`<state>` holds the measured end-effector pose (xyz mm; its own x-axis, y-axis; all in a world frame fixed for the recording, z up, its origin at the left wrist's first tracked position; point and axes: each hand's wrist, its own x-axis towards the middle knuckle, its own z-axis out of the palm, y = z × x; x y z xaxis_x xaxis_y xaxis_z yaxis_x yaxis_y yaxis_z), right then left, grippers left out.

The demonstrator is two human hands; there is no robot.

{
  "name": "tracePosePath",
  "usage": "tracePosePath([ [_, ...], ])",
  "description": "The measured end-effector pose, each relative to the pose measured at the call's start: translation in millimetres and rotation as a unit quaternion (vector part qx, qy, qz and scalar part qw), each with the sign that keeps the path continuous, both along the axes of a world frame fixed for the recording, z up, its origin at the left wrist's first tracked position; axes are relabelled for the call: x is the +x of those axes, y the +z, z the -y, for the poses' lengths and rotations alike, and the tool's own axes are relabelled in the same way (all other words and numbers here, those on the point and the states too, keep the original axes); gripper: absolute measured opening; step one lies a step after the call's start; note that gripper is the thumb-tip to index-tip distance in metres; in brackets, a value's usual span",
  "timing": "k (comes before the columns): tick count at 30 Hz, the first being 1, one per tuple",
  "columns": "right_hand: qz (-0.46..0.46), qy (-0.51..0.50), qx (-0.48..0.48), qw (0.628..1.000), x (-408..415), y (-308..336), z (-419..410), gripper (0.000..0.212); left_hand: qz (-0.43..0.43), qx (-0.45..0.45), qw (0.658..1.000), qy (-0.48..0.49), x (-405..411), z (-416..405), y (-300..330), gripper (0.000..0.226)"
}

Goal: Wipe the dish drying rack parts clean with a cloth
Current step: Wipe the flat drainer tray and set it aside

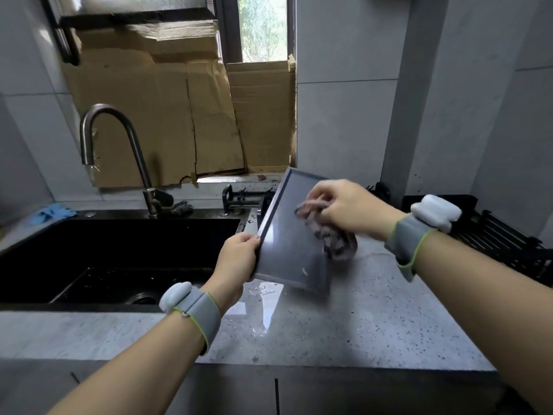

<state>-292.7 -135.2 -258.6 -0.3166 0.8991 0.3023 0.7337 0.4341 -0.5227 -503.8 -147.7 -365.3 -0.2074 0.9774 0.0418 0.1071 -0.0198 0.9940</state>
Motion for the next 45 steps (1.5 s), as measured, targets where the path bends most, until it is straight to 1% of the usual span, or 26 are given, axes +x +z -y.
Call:
tracePosePath([
  [1,-0.056,-0.048,-0.011,0.997,1,-1,-12,0.027,-0.002,-0.002,1.0,-0.006,3,1,-1,0.024],
  [2,-0.091,-0.082,-0.025,0.992,0,-3,-22,0.024,0.0,-0.005,1.0,-0.013,7,3,-1,0.028],
  [3,-0.101,-0.105,-0.031,0.989,-2,-6,-31,0.022,0.006,-0.008,1.0,-0.02,11,6,-1,0.03],
  [6,-0.065,-0.166,0.002,0.984,-12,-15,-47,0.017,0.012,0.008,0.999,-0.046,21,10,1,0.024],
  [8,-0.042,-0.184,0.019,0.982,-17,-19,-50,0.017,0.009,0.029,0.998,-0.057,26,14,5,0.033],
  [10,-0.019,-0.153,-0.002,0.988,-22,-24,-47,0.018,-0.001,0.039,0.998,-0.055,28,14,7,0.036],
  [12,0.004,-0.094,-0.026,0.995,-26,-27,-38,0.022,0.004,0.042,0.998,-0.046,26,10,7,0.026],
  [13,0.015,-0.059,-0.034,0.998,-29,-27,-29,0.025,0.006,0.035,0.999,-0.036,25,7,7,0.023],
  [14,0.035,-0.022,-0.033,0.999,-33,-27,-19,0.028,0.01,0.025,0.999,-0.029,23,5,6,0.025],
  [16,0.078,0.048,-0.021,0.996,-38,-26,0,0.033,0.029,0.006,0.999,-0.021,22,-1,5,0.026],
  [18,0.105,0.113,-0.053,0.987,-38,-27,14,0.032,0.041,-0.005,0.999,-0.014,21,-5,4,0.019],
  [20,0.14,0.152,-0.07,0.976,-35,-25,26,0.028,0.047,-0.011,0.999,-0.006,21,-9,3,0.013],
  [22,0.179,0.166,-0.017,0.97,-32,-22,33,0.028,0.047,-0.008,0.999,0.004,23,-14,4,0.012],
  [24,0.153,0.155,0.079,0.973,-34,-23,39,0.029,0.047,-0.006,0.999,0.015,25,-18,7,0.016],
  [25,0.145,0.154,0.136,0.968,-35,-27,42,0.029,0.054,-0.008,0.998,0.018,26,-20,10,0.019],
  [27,0.181,0.16,0.228,0.943,-38,-39,47,0.03,0.076,-0.015,0.997,0.015,27,-22,17,0.018],
  [28,0.195,0.162,0.252,0.934,-35,-47,47,0.029,0.08,-0.016,0.997,0.01,27,-22,19,0.016],
  [31,0.192,0.16,0.261,0.932,-16,-57,46,0.023,0.06,0.001,0.998,0.028,21,-23,18,0.023],
  [32,0.197,0.158,0.257,0.933,-7,-59,46,0.024,0.055,0.007,0.998,0.04,18,-23,16,0.024],
  [34,0.223,0.146,0.232,0.935,11,-67,47,0.028,0.043,0.019,0.997,0.061,10,-23,15,0.027],
  [35,0.219,0.121,0.2,0.947,20,-71,47,0.026,0.038,0.026,0.997,0.068,5,-23,15,0.031],
  [37,0.156,0.037,0.114,0.98,37,-77,45,0.024,0.027,0.042,0.996,0.079,-4,-23,15,0.037],
  [39,0.068,-0.049,0.035,0.996,45,-84,37,0.026,0.0,0.053,0.995,0.087,-12,-21,14,0.035],
  [41,-0.007,-0.102,-0.023,0.994,42,-94,28,0.027,-0.032,0.065,0.993,0.088,-16,-18,12,0.032],
  [42,-0.055,-0.112,-0.053,0.991,37,-99,25,0.024,-0.056,0.075,0.991,0.091,-18,-17,11,0.032],
  [45,-0.198,-0.099,-0.132,0.966,22,-114,16,0.021,-0.138,0.107,0.98,0.096,-24,-8,11,0.035],
])
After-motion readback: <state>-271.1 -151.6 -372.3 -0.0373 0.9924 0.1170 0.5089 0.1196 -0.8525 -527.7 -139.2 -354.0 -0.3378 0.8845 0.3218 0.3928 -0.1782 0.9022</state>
